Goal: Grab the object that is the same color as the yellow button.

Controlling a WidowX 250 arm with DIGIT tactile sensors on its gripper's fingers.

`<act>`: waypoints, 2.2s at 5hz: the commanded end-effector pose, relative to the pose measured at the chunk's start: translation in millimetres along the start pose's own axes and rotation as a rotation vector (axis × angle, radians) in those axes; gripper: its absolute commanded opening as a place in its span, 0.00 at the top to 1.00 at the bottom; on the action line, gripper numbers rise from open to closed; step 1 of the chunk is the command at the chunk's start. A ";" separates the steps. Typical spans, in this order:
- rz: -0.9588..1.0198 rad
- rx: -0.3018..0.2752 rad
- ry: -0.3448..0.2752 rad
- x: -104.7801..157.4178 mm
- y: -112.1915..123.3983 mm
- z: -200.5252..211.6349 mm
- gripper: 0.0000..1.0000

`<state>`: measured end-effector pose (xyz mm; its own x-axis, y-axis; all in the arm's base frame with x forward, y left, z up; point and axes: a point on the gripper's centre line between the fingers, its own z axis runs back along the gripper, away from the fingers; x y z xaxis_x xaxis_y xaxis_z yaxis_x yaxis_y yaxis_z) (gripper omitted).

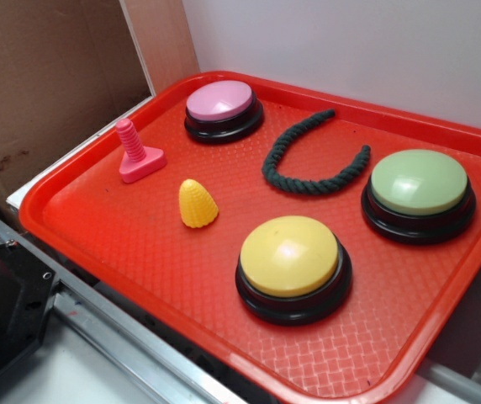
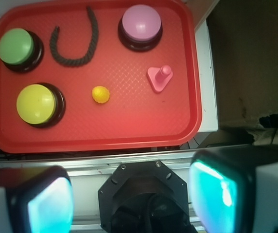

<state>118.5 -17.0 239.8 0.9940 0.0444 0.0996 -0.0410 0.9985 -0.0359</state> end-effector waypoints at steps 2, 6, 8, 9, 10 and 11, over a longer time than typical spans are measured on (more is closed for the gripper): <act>-0.306 -0.006 0.104 63.9 -52.8 -93.6 0.00; -0.459 0.027 0.192 72.5 -50.2 -197.7 0.00; -0.435 0.017 0.258 56.0 -42.3 -216.5 0.00; -0.377 0.050 0.273 51.3 -34.2 -220.3 0.00; -0.355 0.056 0.254 55.7 -26.8 -216.7 0.00; -0.358 0.053 0.261 57.2 -26.7 -220.6 0.00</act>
<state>196.6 -48.6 24.0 0.9298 -0.3181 -0.1852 0.3244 0.9459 0.0039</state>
